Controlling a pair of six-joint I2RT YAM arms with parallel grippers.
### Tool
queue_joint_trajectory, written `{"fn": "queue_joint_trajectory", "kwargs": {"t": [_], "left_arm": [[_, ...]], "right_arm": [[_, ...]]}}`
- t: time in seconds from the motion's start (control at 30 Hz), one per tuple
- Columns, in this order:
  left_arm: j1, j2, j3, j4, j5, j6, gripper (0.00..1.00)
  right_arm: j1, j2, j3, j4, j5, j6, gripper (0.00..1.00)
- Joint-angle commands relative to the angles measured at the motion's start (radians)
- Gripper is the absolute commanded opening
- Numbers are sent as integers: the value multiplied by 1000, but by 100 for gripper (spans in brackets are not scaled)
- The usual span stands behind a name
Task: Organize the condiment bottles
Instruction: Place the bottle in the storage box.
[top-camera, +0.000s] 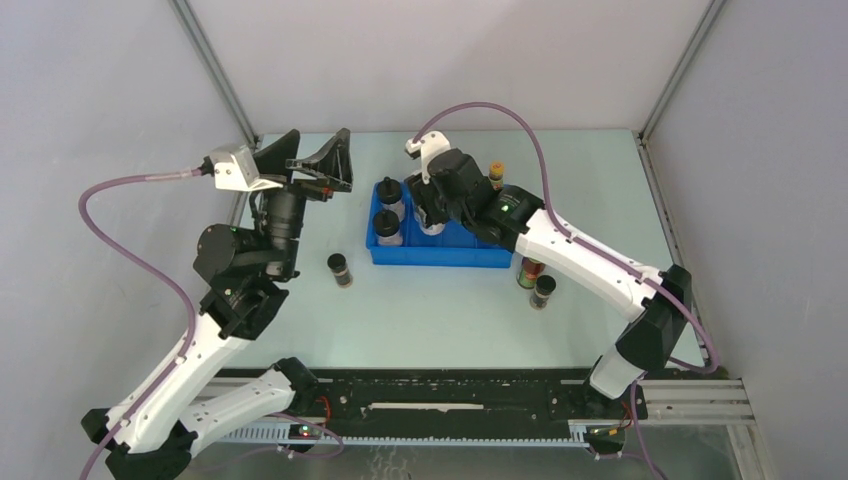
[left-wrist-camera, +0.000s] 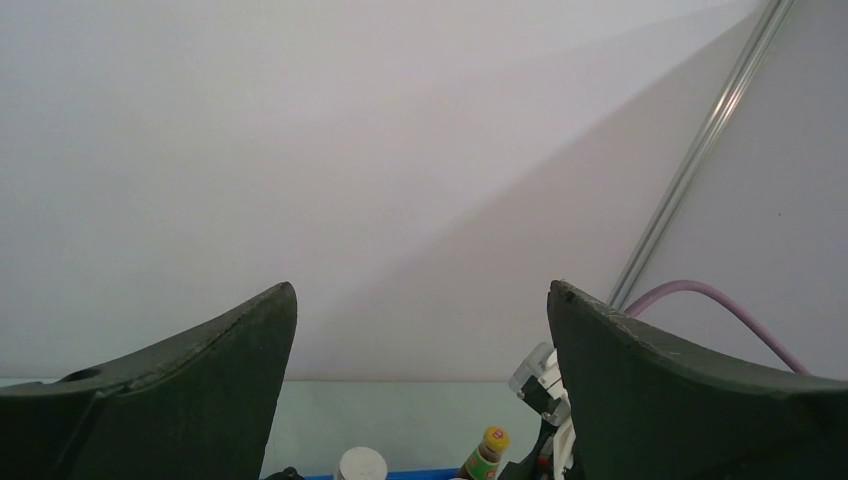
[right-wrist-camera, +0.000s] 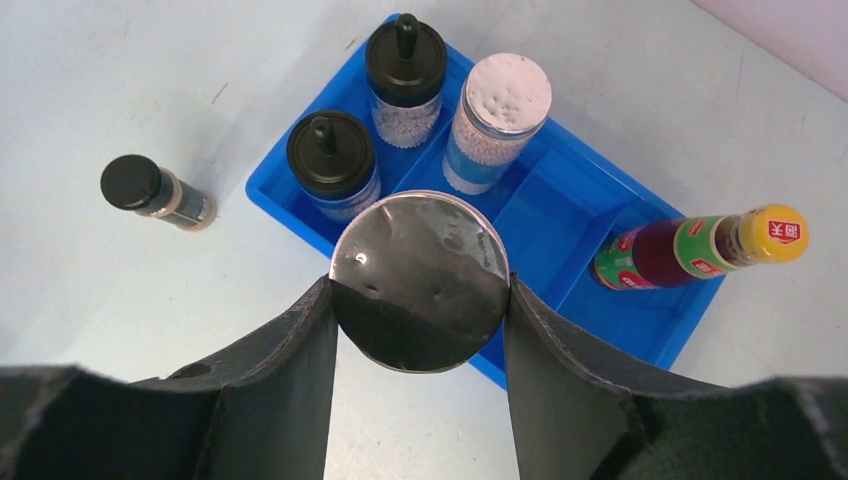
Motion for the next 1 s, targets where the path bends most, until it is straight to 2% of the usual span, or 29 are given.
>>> {"fn": "queue_joint_trajectory", "kwargs": {"t": [0.0,0.97], "left_arm": [[5,-4,-25,24,-15,-10,100],[5,16,-50,64,-19,14,100]], "right_arm": [[-11,-1,23,111,-4,15,0],[-70,120,66,152,-99,42,0]]}}
